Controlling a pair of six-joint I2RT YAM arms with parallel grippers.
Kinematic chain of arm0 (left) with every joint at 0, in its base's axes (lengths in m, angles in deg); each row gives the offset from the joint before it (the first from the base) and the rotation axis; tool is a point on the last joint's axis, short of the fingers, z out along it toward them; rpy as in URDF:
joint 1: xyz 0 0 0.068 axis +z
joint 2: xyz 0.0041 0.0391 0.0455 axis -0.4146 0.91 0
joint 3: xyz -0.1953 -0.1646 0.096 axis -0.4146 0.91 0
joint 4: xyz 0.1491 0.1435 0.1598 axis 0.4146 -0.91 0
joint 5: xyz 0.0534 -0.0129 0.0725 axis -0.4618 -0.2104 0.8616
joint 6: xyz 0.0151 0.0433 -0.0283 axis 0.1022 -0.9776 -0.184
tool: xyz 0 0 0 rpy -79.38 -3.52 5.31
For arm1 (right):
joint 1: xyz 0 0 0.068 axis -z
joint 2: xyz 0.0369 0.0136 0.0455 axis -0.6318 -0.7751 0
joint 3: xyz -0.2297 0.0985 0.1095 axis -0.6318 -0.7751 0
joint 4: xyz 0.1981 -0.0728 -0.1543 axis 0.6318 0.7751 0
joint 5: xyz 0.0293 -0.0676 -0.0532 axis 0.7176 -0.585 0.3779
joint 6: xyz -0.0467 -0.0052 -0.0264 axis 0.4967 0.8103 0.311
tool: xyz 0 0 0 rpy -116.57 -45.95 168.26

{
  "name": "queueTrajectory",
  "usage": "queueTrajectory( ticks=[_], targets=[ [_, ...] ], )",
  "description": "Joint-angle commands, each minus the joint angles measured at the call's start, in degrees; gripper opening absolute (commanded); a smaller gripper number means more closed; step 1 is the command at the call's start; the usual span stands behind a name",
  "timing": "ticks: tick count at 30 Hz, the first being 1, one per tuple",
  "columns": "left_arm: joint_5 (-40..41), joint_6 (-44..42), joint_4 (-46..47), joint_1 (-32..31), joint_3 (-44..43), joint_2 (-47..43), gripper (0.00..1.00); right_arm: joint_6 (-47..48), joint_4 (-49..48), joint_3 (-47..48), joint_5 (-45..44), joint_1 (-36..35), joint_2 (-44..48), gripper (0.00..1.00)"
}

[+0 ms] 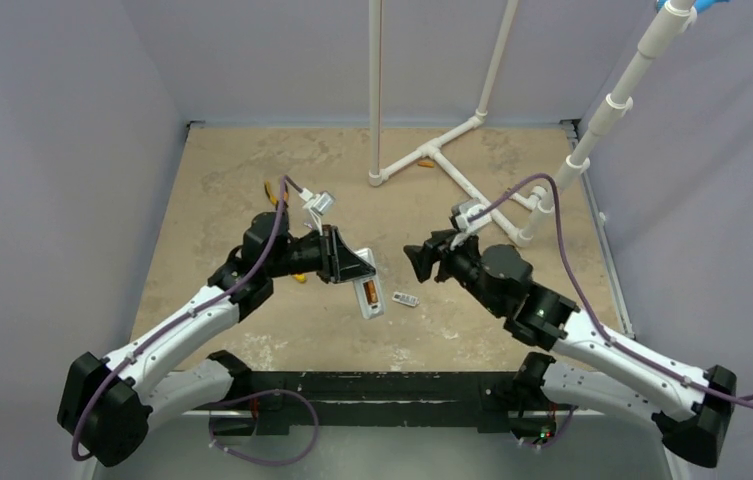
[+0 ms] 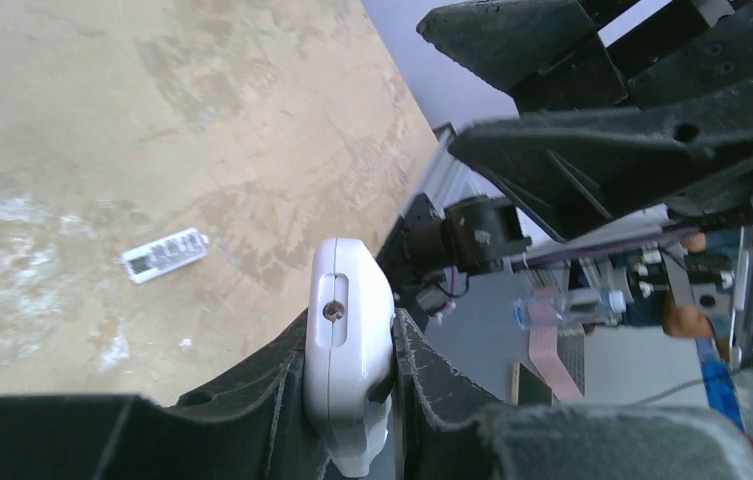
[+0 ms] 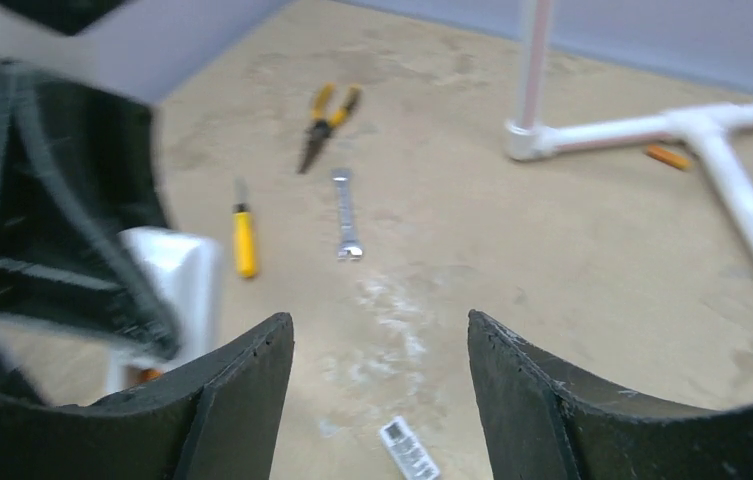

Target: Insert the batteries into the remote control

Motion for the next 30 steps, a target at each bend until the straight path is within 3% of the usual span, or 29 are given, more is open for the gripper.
queueTrajectory(
  ticks=[1,6,14,16,18,25,30],
  targets=[
    [0.77,3.28,1.80,6.29,2.96,-3.39,0.00,-2.48,7.58,9.09,-18.80,3.39,-12.81,0.63],
    [-0.58,2.75,-0.93,9.56,4.18,-7.08,0.00,-7.08,3.91,15.59,-10.73,14.62,-26.62,0.57],
    [1.62,-0.29,-5.61,9.74,4.27,-11.24,0.00,-4.34,1.18,32.09,-7.59,24.17,-50.92,0.26],
    [2.09,-0.57,-5.63,9.73,4.27,-11.60,0.00,-4.47,1.25,36.53,-5.69,26.59,-56.55,0.12],
    [2.52,-0.50,-5.63,9.81,4.34,-11.76,0.00,-4.58,1.25,40.98,-5.11,28.61,-62.47,0.06],
    [1.95,-0.20,-5.42,9.92,3.95,-10.16,0.00,-6.17,1.75,53.67,-4.66,32.51,-76.81,0.00],
    [1.73,-0.58,-5.62,9.92,3.23,-9.59,0.00,-10.44,1.19,58.96,-4.84,33.81,-81.88,0.00]
  ],
)
